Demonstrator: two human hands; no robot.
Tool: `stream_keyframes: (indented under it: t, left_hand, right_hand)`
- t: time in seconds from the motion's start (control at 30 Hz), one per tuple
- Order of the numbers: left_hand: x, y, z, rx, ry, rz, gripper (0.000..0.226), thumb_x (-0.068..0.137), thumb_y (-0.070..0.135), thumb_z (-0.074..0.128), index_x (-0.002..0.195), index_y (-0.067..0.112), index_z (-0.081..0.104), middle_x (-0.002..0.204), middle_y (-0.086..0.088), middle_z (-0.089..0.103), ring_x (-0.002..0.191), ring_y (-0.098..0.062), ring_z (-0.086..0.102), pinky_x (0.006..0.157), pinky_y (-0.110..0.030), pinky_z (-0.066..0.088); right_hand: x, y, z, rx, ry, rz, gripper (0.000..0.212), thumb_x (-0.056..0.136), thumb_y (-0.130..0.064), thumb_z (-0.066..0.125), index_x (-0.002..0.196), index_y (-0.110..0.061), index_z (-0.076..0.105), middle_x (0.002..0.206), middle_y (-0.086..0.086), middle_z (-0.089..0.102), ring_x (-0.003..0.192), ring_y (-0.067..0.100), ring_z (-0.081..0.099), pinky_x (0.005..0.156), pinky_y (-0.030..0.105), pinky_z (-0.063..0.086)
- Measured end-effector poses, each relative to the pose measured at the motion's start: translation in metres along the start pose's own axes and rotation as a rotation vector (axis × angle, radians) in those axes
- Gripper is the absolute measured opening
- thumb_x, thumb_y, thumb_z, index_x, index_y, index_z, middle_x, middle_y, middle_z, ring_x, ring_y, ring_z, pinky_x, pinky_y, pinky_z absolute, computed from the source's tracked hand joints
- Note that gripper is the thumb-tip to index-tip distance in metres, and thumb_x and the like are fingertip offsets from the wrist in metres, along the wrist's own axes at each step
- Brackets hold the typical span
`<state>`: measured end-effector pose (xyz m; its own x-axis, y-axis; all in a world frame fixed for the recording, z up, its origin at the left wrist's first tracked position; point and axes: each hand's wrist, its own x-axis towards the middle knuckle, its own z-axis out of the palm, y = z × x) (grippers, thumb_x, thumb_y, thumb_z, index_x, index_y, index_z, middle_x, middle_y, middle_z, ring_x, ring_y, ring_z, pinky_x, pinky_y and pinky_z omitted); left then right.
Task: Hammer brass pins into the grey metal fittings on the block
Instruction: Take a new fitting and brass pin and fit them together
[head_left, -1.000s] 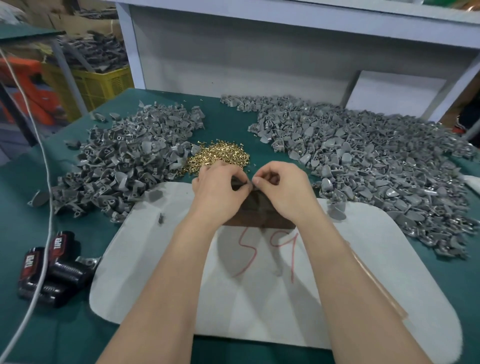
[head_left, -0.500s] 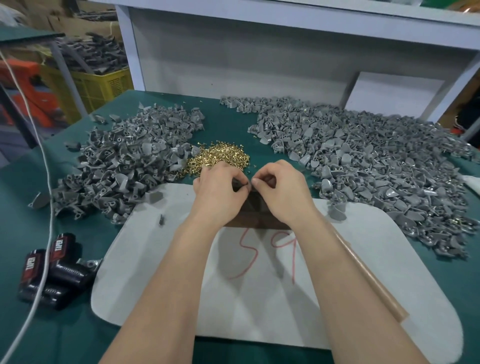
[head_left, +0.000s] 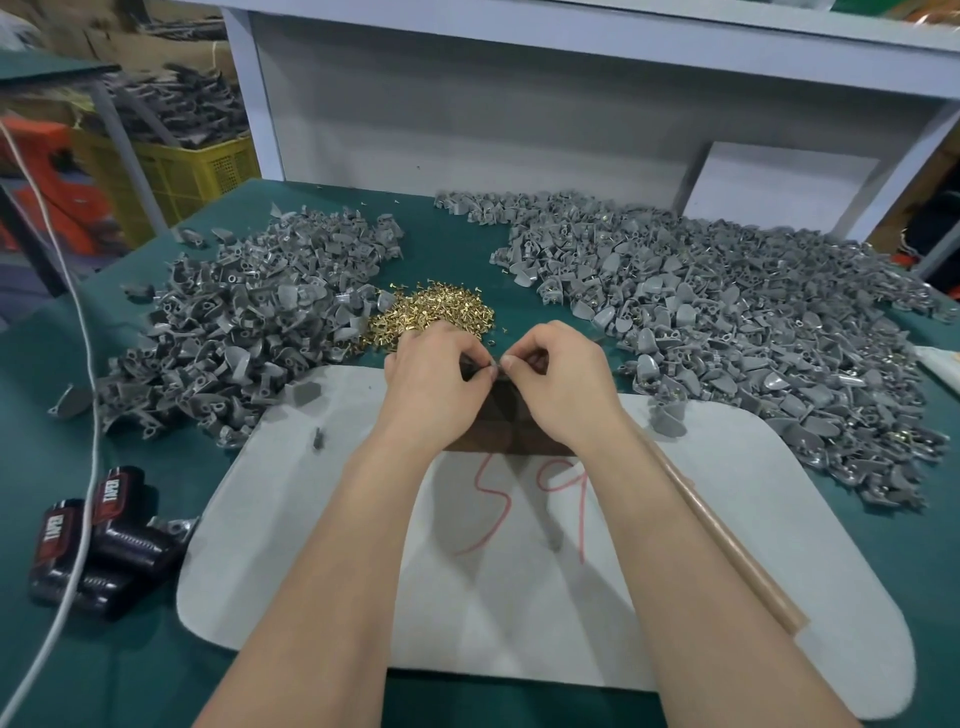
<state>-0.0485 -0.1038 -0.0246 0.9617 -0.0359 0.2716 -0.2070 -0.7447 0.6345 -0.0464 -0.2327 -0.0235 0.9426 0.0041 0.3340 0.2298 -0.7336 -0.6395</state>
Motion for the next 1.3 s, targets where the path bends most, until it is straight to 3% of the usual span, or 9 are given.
stream_keyframes:
  t: [0.23, 0.37, 0.53, 0.73, 0.97, 1.03, 1.1, 1.2, 1.3]
  left_hand:
    - [-0.001, -0.001, 0.002, 0.012, 0.023, -0.022, 0.007, 0.087, 0.029, 0.063, 0.087, 0.024, 0.069, 0.101, 0.005, 0.058, 0.11, -0.027, 0.046, 0.094, -0.04, 0.037]
    - [-0.001, -0.001, 0.003, 0.001, 0.018, -0.031, 0.005, 0.087, 0.029, 0.065, 0.084, 0.026, 0.067, 0.101, 0.005, 0.059, 0.109, -0.027, 0.048, 0.093, -0.04, 0.038]
    - [-0.001, 0.0, 0.0, -0.025, -0.005, -0.016, 0.005, 0.087, 0.025, 0.065, 0.082, 0.024, 0.065, 0.102, 0.003, 0.06, 0.108, -0.027, 0.049, 0.096, -0.044, 0.039]
    - [0.0, 0.001, 0.0, 0.004, 0.001, 0.008, 0.005, 0.087, 0.021, 0.064, 0.086, 0.018, 0.068, 0.097, 0.007, 0.057, 0.106, -0.027, 0.048, 0.095, -0.042, 0.039]
    - [-0.002, 0.002, -0.001, 0.012, -0.005, -0.001, 0.006, 0.087, 0.024, 0.064, 0.081, 0.023, 0.064, 0.097, 0.006, 0.059, 0.106, -0.026, 0.049, 0.094, -0.043, 0.04]
    - [-0.003, 0.002, -0.003, -0.003, -0.004, -0.007, 0.012, 0.087, 0.025, 0.065, 0.076, 0.026, 0.06, 0.098, 0.005, 0.061, 0.106, -0.026, 0.051, 0.093, -0.044, 0.041]
    - [-0.003, 0.003, -0.004, -0.018, -0.014, -0.012, 0.014, 0.086, 0.025, 0.065, 0.074, 0.027, 0.058, 0.097, 0.005, 0.061, 0.106, -0.027, 0.053, 0.093, -0.044, 0.042]
    - [-0.002, 0.003, -0.004, -0.032, -0.031, -0.022, 0.015, 0.087, 0.024, 0.065, 0.074, 0.026, 0.057, 0.094, 0.004, 0.057, 0.105, -0.028, 0.052, 0.093, -0.045, 0.042]
    - [-0.003, 0.005, -0.003, -0.022, -0.034, -0.036, 0.015, 0.087, 0.024, 0.064, 0.074, 0.026, 0.057, 0.092, 0.006, 0.052, 0.107, -0.027, 0.049, 0.095, -0.044, 0.04]
  right_hand:
    - [0.002, 0.002, 0.001, -0.054, -0.03, 0.028, 0.017, 0.087, -0.018, 0.062, 0.072, -0.024, 0.055, 0.081, -0.005, 0.055, 0.075, 0.01, 0.047, 0.065, 0.017, 0.03]
    - [0.002, 0.002, -0.002, -0.043, -0.041, 0.077, 0.023, 0.085, -0.022, 0.064, 0.067, -0.032, 0.055, 0.071, -0.013, 0.056, 0.075, 0.009, 0.052, 0.067, 0.022, 0.037]
    - [0.002, -0.003, -0.003, -0.061, -0.048, 0.097, 0.024, 0.086, -0.019, 0.063, 0.066, -0.03, 0.054, 0.068, -0.013, 0.054, 0.075, 0.012, 0.052, 0.065, 0.02, 0.034]
    - [0.005, -0.01, -0.004, -0.189, -0.088, 0.044, 0.012, 0.088, -0.018, 0.058, 0.078, -0.017, 0.064, 0.092, 0.005, 0.064, 0.089, 0.024, 0.057, 0.079, 0.031, 0.042]
    - [0.006, -0.008, -0.007, -0.153, -0.123, 0.061, 0.01, 0.088, -0.02, 0.06, 0.08, -0.019, 0.067, 0.089, 0.003, 0.067, 0.086, 0.021, 0.059, 0.075, 0.028, 0.044]
    - [0.006, -0.006, -0.013, -0.052, -0.151, 0.077, 0.008, 0.088, -0.02, 0.062, 0.09, -0.02, 0.07, 0.094, 0.001, 0.07, 0.088, 0.016, 0.061, 0.082, 0.027, 0.047]
    - [0.007, 0.002, -0.027, 0.054, -0.064, 0.133, 0.02, 0.089, -0.017, 0.06, 0.107, -0.015, 0.069, 0.105, 0.003, 0.07, 0.096, 0.016, 0.064, 0.094, 0.031, 0.047]
    - [0.005, 0.025, -0.045, -0.204, 0.046, 0.311, 0.021, 0.092, -0.024, 0.055, 0.106, -0.015, 0.068, 0.106, 0.006, 0.07, 0.097, 0.025, 0.063, 0.091, 0.037, 0.049]
    - [0.0, 0.036, -0.042, -0.503, -0.199, 0.432, 0.022, 0.089, -0.024, 0.054, 0.102, -0.011, 0.067, 0.102, 0.013, 0.067, 0.092, 0.031, 0.06, 0.076, 0.031, 0.047]
